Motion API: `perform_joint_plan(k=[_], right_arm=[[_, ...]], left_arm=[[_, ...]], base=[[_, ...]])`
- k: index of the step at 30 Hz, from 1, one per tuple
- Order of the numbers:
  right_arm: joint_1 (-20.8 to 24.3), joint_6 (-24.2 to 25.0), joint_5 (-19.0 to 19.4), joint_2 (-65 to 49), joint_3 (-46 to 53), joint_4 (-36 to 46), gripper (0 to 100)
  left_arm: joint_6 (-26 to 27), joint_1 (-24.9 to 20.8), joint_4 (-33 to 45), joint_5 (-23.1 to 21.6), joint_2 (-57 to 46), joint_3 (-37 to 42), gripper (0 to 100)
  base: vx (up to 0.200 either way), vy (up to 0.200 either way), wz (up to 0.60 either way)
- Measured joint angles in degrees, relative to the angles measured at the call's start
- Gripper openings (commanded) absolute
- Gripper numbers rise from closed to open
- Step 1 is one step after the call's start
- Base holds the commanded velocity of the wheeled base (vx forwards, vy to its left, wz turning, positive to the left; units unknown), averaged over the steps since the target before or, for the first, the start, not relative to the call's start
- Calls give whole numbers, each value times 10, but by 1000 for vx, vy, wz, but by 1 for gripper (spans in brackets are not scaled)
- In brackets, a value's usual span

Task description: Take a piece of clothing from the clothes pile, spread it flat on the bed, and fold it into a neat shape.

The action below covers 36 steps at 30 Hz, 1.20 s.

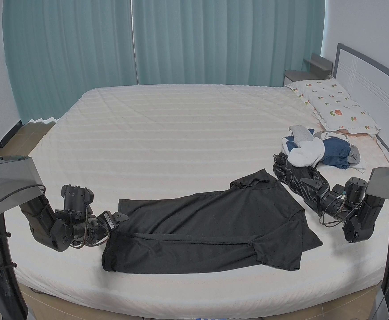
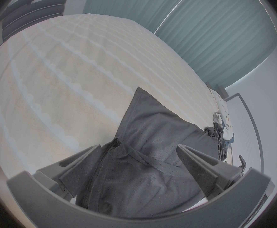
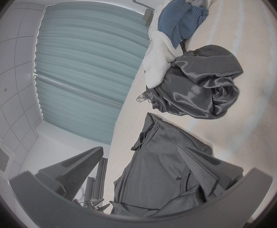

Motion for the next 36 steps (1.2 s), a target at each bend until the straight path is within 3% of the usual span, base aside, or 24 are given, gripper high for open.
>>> perform_joint_plan(k=[9,10,24,36], right_arm=[[3,-12,0,5,2,0,100],[3,-12,0,5,2,0,100],[11,-75,-1,-10,30,14,100],[15,-207,-1,-71,66,128,100]], left_arm=[[6,0,5,-13,31,-32,100],[6,0,6,-13,33,-33,0],[-16,8,2,-7,42,-28,0],[-59,25,0,-6,40,-20,0]], base=[[0,0,0],[0,0,0],[0,0,0],[0,0,0]])
